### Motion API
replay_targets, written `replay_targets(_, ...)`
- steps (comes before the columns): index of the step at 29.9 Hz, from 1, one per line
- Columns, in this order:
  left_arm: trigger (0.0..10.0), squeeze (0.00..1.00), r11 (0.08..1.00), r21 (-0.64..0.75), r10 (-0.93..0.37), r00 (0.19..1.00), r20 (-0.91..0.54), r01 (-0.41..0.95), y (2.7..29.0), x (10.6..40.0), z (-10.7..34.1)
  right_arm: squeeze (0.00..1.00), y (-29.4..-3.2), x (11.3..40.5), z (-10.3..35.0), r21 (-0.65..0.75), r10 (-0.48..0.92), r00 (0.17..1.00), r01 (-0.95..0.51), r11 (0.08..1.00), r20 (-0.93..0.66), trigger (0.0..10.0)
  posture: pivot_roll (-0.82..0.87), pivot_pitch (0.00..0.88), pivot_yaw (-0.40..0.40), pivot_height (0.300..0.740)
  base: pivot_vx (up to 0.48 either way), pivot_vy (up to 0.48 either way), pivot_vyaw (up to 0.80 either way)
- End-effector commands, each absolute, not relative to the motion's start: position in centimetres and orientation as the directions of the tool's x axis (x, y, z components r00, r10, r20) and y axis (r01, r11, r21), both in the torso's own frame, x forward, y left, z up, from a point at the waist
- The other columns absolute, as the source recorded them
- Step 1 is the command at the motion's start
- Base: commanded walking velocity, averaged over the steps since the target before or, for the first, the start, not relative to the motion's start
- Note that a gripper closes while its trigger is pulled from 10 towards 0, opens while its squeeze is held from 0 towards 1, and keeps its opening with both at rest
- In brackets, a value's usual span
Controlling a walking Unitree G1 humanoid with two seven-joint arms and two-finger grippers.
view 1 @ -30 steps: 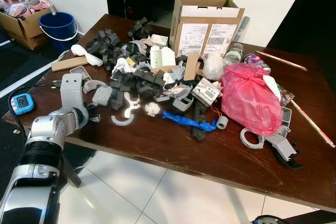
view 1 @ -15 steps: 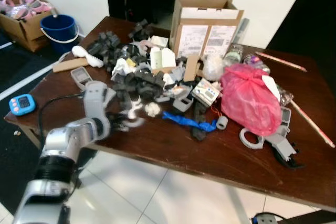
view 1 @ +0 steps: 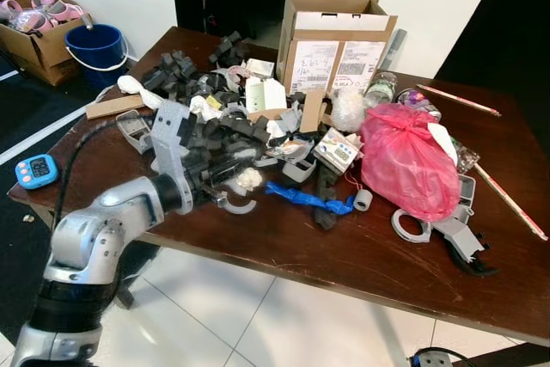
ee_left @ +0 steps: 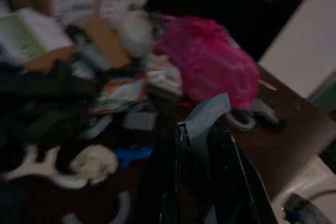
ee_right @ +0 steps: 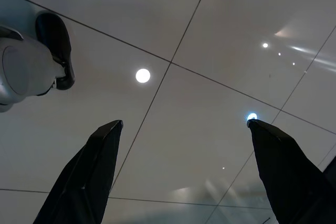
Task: Picking trash to rubbish bin
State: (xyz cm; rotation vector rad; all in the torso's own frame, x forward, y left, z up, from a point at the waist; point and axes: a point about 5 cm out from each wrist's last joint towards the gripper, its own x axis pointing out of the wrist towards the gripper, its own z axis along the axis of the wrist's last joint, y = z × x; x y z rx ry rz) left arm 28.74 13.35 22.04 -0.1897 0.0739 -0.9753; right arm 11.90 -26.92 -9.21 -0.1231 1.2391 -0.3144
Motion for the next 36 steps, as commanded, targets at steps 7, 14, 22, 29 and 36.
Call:
replay_targets(7,10.0,0.0,0.294,-0.091,-0.947,0.276,-0.167,0.952,11.2,24.3,16.8,0.0,-26.4,11.1,-9.6,-0.254,-0.29,0.263,0.162,0.954,-0.92,10.0,0.11,0.097,-0.06,0.74,0.0,0.0,0.0)
replay_targets(14,10.0,0.0,0.263,-0.092,-0.921,0.222,-0.32,0.96,11.9,23.5,12.9,0.0,-26.2,11.1,-9.7,-0.251,-0.286,0.261,0.158,0.955,-0.922,10.0,0.11,0.097,-0.054,0.74,0.0,0.0,0.0)
replay_targets(22,10.0,0.0,0.321,-0.154,-0.842,0.207,-0.498,0.935,13.7,23.3,7.4,0.0,-26.0,10.9,-9.8,-0.248,-0.282,0.258,0.156,0.956,-0.924,10.0,0.11,0.097,-0.051,0.74,0.0,0.0,0.0)
replay_targets(29,10.0,0.0,0.169,-0.19,-0.702,-0.017,-0.712,0.967,14.0,20.2,1.7,0.0,-26.0,10.9,-9.8,-0.253,-0.287,0.257,0.156,0.955,-0.923,10.0,0.1,0.097,-0.05,0.74,0.0,0.0,0.0)
replay_targets(36,10.0,0.0,0.058,-0.178,-0.651,-0.099,-0.753,0.982,13.2,19.6,0.5,0.0,-26.1,10.8,-9.8,-0.255,-0.289,0.257,0.157,0.954,-0.922,10.0,0.1,0.1,-0.052,0.74,0.0,0.0,0.0)
